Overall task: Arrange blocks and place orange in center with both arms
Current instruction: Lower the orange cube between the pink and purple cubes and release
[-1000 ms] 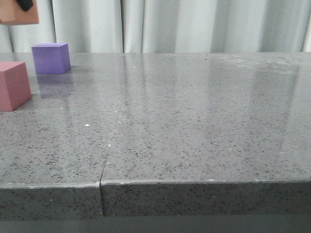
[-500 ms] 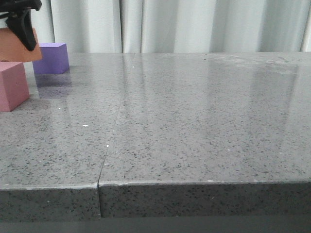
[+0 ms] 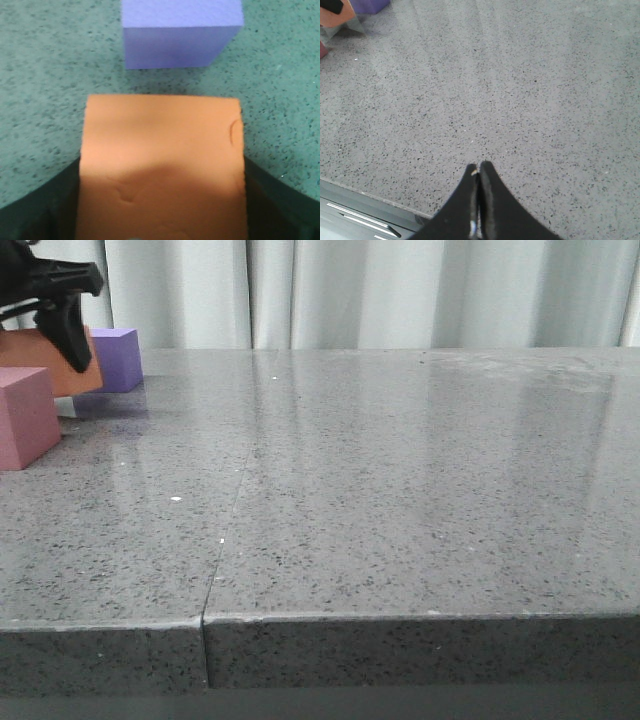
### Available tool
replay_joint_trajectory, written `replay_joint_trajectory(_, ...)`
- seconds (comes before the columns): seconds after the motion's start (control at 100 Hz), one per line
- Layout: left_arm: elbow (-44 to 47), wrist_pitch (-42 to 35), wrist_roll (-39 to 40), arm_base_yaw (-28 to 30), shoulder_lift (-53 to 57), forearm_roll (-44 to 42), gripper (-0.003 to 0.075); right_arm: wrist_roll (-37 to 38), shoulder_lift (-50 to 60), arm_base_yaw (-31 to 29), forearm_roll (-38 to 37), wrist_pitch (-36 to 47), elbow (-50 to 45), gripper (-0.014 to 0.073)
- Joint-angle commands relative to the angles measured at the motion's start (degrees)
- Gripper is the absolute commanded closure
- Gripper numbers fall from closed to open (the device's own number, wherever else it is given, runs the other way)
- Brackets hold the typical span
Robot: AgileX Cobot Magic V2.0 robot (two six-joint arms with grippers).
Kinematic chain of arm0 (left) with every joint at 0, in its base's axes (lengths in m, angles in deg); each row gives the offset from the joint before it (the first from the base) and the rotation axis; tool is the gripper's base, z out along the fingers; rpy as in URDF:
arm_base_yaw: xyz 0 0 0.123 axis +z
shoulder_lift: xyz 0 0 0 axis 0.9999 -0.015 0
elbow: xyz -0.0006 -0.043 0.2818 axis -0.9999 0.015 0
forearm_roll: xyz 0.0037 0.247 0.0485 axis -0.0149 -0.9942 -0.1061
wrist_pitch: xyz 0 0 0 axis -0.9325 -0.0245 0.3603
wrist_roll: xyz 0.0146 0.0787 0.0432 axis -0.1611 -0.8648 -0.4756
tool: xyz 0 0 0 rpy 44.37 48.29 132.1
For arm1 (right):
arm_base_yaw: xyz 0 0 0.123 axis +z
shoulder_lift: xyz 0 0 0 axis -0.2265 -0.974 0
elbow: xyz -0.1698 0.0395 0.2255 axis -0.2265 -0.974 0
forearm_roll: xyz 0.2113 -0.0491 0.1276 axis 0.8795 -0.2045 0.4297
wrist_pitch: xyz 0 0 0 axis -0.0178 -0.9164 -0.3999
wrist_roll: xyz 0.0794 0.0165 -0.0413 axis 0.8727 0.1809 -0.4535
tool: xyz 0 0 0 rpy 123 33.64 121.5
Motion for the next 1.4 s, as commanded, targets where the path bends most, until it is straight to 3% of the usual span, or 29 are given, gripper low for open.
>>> replay_joint_trajectory(0.0, -1.40, -3.64, 0.61, -1.11, 1.85, 0.77, 0.0437, -0.55, -0.36, 0.13, -0.74, 4.02, 1.58, 0.0663)
replay_joint_trajectory(0.46, -1.40, -2.55, 0.99, -1.29, 1.12, 0.31, 0.0403, -0.55, -0.36, 0.13, -0.74, 4.02, 1.58, 0.0663)
replay_joint_trajectory(0.64, -1.40, -1.69, 8.27, -1.29, 1.12, -6.18, 0.0404, -0.55, -0.36, 0.13, -0.74, 4.02, 1.58, 0.0663)
replay_joint_trajectory(0.81, -1.40, -1.69, 8.28, -1.29, 1.12, -6.28, 0.0402, -0.55, -0.36, 0.13, -0.74, 4.02, 1.58, 0.0663)
replay_joint_trajectory(0.88, -1.40, -1.69, 8.28, -1.29, 1.12, -6.28, 0.0363, -0.55, -0.36, 0.13, -0.74, 4.02, 1.58, 0.0663)
replay_joint_trajectory(1.06, -1.40, -1.56, 8.28, -1.29, 1.12, -4.71, 0.0154, -0.55, -0.36, 0.13, -0.74, 4.02, 1.58, 0.0663)
replay_joint_trajectory(1.39, -1.40, -2.06, 8.28, -1.29, 4.72, -5.21, 0.0153, -0.55, -0.36, 0.13, -0.74, 4.02, 1.58, 0.0663)
